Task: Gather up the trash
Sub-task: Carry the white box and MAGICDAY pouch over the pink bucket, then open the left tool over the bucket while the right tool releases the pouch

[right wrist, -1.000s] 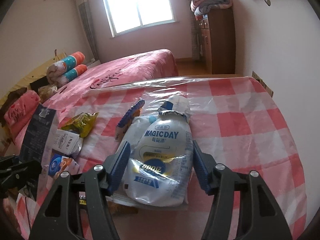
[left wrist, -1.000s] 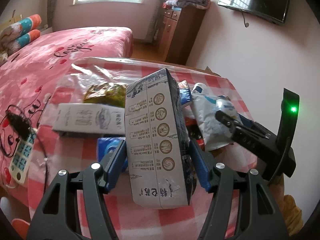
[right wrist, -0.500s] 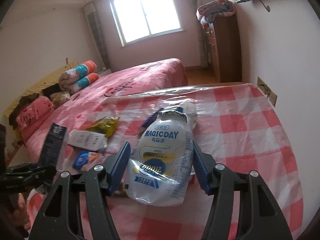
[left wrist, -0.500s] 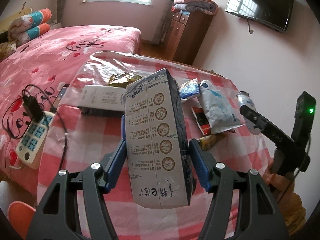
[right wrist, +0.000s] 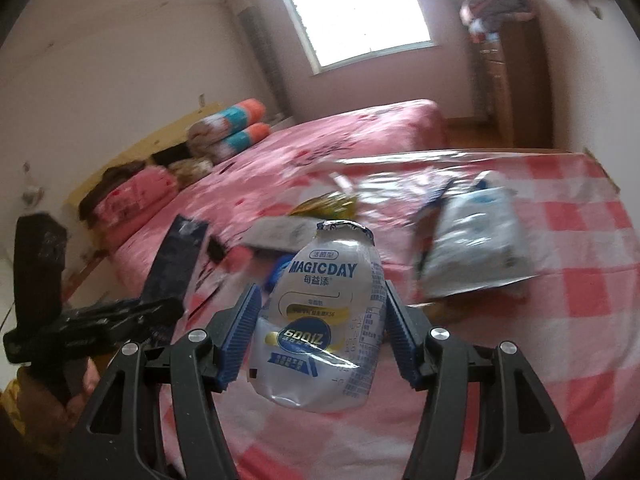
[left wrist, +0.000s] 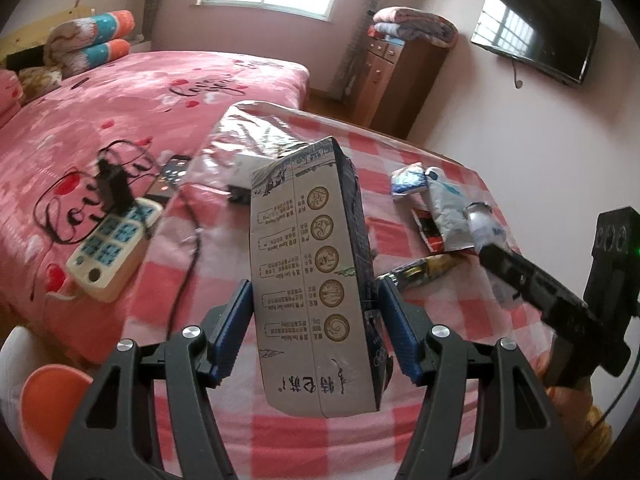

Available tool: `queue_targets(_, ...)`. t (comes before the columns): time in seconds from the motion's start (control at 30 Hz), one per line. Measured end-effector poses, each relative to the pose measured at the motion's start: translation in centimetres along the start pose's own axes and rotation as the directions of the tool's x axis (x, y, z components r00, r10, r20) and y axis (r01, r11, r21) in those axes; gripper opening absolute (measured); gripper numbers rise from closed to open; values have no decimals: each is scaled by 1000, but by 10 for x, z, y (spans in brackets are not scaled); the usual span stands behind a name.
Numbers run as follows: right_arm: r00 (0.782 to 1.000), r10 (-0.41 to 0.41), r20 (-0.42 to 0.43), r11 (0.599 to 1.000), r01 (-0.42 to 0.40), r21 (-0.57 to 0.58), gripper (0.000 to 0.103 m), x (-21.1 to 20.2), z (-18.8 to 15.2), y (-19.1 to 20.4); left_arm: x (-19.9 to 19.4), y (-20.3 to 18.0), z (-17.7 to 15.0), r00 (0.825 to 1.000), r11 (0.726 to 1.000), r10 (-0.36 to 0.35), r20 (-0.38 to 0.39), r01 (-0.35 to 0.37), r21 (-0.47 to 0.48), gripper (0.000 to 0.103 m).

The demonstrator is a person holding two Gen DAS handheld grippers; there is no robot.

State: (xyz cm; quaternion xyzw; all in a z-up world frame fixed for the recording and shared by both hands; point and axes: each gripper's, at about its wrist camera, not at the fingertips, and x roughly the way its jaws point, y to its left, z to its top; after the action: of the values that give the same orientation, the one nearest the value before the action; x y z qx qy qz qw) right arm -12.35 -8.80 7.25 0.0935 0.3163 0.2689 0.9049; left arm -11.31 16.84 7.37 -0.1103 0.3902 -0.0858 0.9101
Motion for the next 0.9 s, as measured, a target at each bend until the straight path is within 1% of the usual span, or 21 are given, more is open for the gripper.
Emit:
queue_targets(0.1, 998, 56, -32, 997, -57, -42, 61, 6, -6, 30, -11, 14, -8, 1000, 1000, 20, 4, -20, -22, 64)
queue_targets(0.2, 994, 94, -55, 991, -99, -93, 61, 10, -9, 57, -27, 35, -18, 999, 997, 52, 11, -51, -58, 64)
queue_targets(0.3, 985, 149, -92, 975, -162, -153, 61, 16, -13, 91, -44, 54, -27, 996, 992, 88, 19, -86, -87, 64)
queue_targets(0.4, 974, 187, -125, 954, -210, -213, 61, 22, -17, 120, -63, 77, -40, 989, 983, 145, 29, -141, -116, 64)
queue_targets(0.5, 956, 232, -178, 921, -275, -276, 61, 33, -25, 155, -81, 105, -54, 980, 967, 197, 28, -189, -171, 64)
queue_targets(0.63, 934, 267, -238, 871, -340, -354, 61, 44, -40, 193, -97, 144, -76, 964, 934, 266, 2, -257, -248, 64)
queue_targets(0.8, 909, 280, -309, 808, -397, -435, 61, 63, -60, 238, -106, 182, -106, 942, 890, 332, -45, -329, -316, 64)
queue_targets(0.9, 897, 279, -342, 778, -420, -467, 61, 77, -68, 254, -106, 197, -118, 931, 871, 359, -68, -361, -333, 64)
